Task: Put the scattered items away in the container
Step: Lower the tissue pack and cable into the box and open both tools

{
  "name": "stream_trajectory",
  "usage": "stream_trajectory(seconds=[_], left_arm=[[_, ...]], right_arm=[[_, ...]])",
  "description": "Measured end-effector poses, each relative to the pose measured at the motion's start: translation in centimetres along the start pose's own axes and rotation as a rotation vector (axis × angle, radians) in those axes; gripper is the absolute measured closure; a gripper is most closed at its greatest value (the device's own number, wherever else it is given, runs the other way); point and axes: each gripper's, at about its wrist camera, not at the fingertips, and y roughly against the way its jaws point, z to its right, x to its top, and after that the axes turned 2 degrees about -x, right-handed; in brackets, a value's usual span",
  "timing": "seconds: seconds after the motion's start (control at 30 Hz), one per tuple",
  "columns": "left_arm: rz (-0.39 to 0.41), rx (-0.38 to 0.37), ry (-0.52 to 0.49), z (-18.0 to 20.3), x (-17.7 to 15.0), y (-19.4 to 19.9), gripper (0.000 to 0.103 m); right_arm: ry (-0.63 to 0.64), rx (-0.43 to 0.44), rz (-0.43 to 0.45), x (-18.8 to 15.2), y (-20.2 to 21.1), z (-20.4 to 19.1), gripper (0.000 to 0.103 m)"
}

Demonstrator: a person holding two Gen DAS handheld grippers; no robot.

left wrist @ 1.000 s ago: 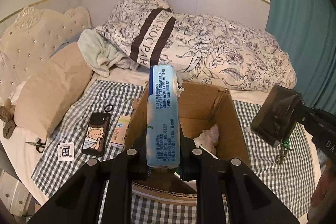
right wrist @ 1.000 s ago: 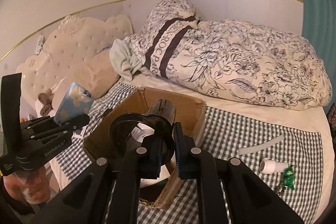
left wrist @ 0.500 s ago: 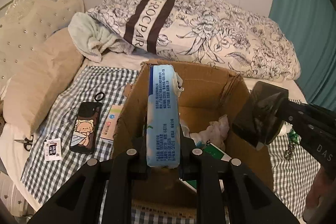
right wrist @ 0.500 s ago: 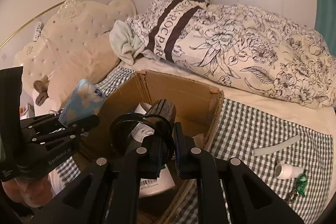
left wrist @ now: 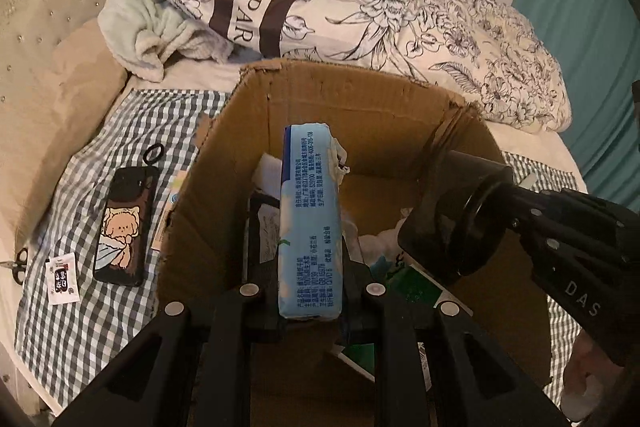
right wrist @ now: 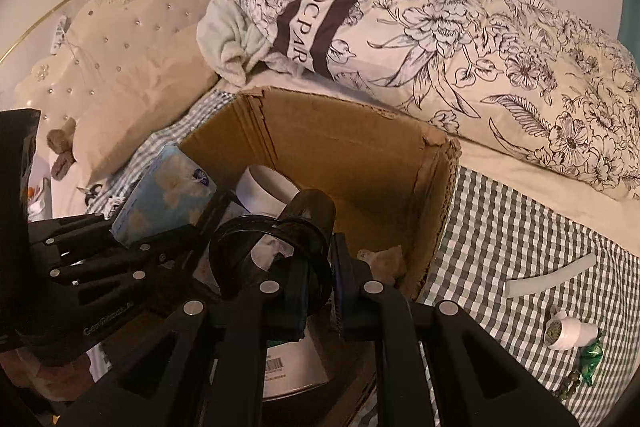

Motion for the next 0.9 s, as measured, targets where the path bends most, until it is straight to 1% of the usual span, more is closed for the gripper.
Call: stream_trajectory(seconds=[0.1,0.13,0.17,0.2,0.23,0.27,0.4,0.6,0.77,0.83,0.9], left_arm=[[-0.013,0.009,0.002,0.0,-0.1,-0.4,0.083],[-0.016,0.013,0.005,0.1,-0.1,-0.5,0.077],[-0.018,0.015,0.009,0.1,0.0,-0.5,0.072],[-0.017,0.015,0.011,0.1,0.0,-0.4,0.055],[-0.014,0.016,0.013,0.1,0.0,-0.3,0.039],[-0.003,0.015,0.012,0.2,0.1,0.1,0.037],[0.014,0.032,-0.005,0.8,0.4,1.1,0.036],[0.041,0.034,-0.007,1.3,0.5,3.1,0.036],[0.073,0.034,-0.011,2.1,0.5,5.2,0.036],[0.092,0.033,-0.014,2.5,0.4,6.1,0.032],[0.111,0.033,-0.014,3.0,0.4,7.2,0.03]], right_arm=[[-0.004,-0.01,-0.005,0.0,-0.3,0.3,0.092],[-0.006,-0.01,-0.004,0.0,-0.3,0.4,0.089],[-0.007,-0.012,-0.003,0.0,-0.3,0.4,0.082],[-0.007,-0.018,-0.005,0.0,-0.3,0.4,0.077],[-0.01,-0.029,-0.007,0.0,-0.3,0.5,0.065],[-0.013,-0.028,-0.001,0.0,-0.1,0.6,0.059],[-0.022,-0.033,0.017,0.2,1.0,0.8,0.059],[-0.024,-0.04,0.047,0.3,3.3,0.7,0.058],[-0.035,-0.049,0.08,0.0,5.9,1.0,0.051],[-0.041,-0.053,0.094,-0.2,7.0,1.2,0.05],[-0.049,-0.058,0.111,-0.4,8.3,1.5,0.049]])
